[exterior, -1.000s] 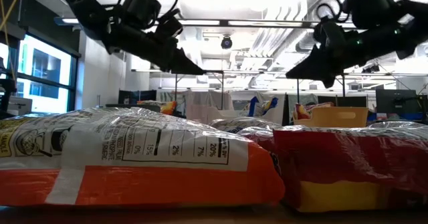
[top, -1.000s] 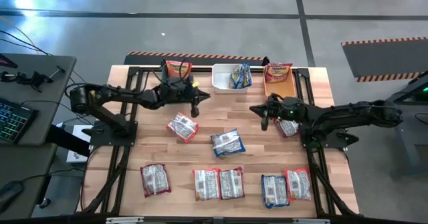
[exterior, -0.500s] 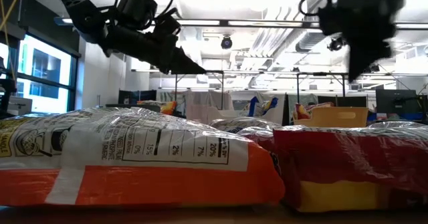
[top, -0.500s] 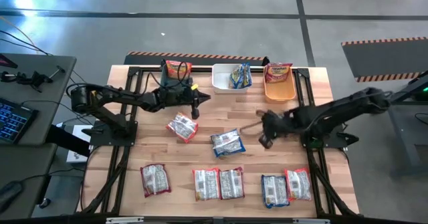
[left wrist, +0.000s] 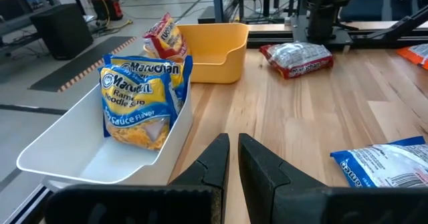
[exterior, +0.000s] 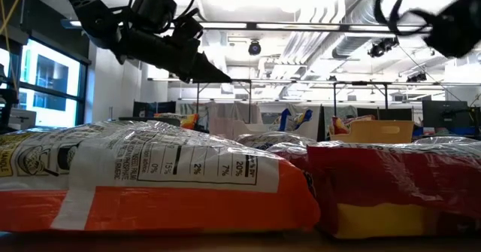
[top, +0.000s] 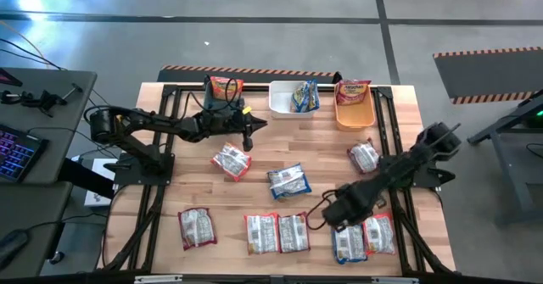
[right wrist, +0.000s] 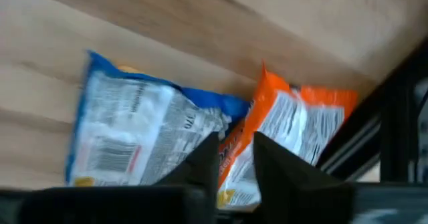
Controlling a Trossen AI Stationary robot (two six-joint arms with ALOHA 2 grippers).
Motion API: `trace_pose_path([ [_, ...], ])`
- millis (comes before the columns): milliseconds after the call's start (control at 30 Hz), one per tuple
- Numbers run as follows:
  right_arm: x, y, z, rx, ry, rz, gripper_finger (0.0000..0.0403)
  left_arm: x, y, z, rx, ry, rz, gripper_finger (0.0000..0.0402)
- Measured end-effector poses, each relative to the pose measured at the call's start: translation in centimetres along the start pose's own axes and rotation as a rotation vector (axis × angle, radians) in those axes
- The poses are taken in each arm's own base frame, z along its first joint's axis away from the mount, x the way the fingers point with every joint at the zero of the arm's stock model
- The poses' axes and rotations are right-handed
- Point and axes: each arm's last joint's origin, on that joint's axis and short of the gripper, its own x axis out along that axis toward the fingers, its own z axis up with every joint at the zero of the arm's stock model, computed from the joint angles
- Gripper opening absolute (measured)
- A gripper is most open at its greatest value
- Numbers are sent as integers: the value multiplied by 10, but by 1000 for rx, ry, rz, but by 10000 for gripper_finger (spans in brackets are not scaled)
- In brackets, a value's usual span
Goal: Sort Maruchan noodles
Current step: Put the right orange noodle pack into the yellow bin
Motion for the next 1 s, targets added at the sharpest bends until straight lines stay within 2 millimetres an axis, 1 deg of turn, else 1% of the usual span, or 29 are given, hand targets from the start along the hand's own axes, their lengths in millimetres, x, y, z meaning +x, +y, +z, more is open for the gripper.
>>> trace_pose_path([
  [100, 14, 6, 0, 71, 50, -63, 119, 0, 0, 0, 0, 0, -1, 23],
  [200, 23, 11, 3, 121, 68, -104, 155, 0, 0, 0, 0, 0, -2, 23],
  [267, 29, 13, 4, 147, 65, -118, 167, 0, 0, 0, 0, 0, -2, 23],
  [333, 33, 16, 5, 163, 62, -130, 170, 0, 0, 0, 0, 0, -2, 23],
  [433, 39, 17, 6, 197, 58, -155, 159, 0, 0, 0, 0, 0, -2, 23],
  [567, 45, 17, 7, 223, 51, -202, 130, 0, 0, 0, 0, 0, -2, 23],
  [700, 49, 16, 9, 241, 52, -247, 106, 0, 0, 0, -1, 0, -2, 23],
  [800, 50, 15, 9, 244, 63, -268, 96, 0, 0, 0, -8, 1, -2, 23],
  [900, 54, 11, 10, 258, 82, -289, 86, 0, 0, -1, -11, 9, -3, 23],
  [1000, 64, 7, 13, 259, 124, -289, 72, 0, 0, -2, -20, 25, -6, 23],
])
